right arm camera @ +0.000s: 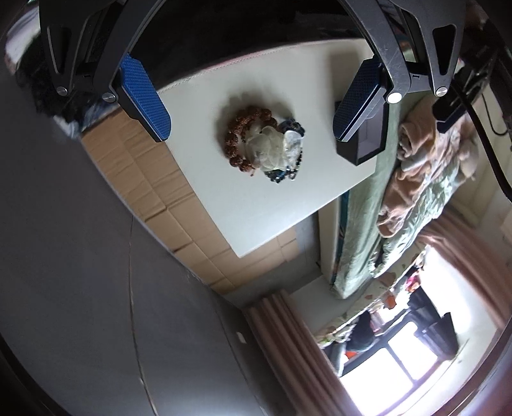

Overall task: Organize jewelry
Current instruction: 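Close the right gripper on the brown bead bracelet and lift it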

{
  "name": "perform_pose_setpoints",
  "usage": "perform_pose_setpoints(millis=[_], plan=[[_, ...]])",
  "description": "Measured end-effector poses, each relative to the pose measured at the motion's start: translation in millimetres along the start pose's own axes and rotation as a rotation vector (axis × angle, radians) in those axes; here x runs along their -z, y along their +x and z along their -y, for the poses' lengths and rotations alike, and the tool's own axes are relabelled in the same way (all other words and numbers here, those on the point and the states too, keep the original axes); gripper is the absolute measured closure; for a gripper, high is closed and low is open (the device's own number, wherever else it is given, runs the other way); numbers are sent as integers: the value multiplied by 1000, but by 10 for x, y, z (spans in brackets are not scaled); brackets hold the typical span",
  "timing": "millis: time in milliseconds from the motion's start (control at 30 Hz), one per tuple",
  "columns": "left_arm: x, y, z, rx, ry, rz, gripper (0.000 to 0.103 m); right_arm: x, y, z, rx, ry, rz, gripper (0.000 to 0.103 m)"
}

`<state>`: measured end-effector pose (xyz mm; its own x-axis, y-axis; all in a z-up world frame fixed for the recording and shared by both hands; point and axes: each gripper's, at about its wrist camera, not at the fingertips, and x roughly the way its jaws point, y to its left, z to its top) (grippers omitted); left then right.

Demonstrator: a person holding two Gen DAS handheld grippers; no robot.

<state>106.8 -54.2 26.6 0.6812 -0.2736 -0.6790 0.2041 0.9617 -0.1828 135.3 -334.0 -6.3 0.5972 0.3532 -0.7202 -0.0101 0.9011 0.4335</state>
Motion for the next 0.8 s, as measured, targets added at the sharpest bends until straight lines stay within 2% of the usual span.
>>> perform_pose_setpoints(millis=[100, 167, 300, 400, 467, 533, 667, 800], plan=[[-68, 181, 58, 28, -11, -43, 22, -16, 149, 167, -3, 71, -23, 1], [-111, 332, 111, 44, -11, -77, 22, -19, 228, 280, -26, 122, -34, 11], [-161, 639, 249, 68, 5, -144, 25, -10, 402, 436, -48, 185, -69, 14], [-181, 918, 343, 80, 8, -208, 31, 0, 520, 539, -58, 232, -98, 23], [-185, 1061, 383, 94, 2, -238, 32, 3, 594, 606, -61, 264, -115, 27], [-179, 1196, 418, 93, 3, -265, 35, 9, 654, 657, -51, 284, -134, 30], [-138, 1465, 507, 86, 24, -321, 39, 27, 758, 763, -92, 348, -168, 34], [-74, 1696, 569, 79, 44, -360, 47, 41, 858, 754, -92, 353, -198, 41]])
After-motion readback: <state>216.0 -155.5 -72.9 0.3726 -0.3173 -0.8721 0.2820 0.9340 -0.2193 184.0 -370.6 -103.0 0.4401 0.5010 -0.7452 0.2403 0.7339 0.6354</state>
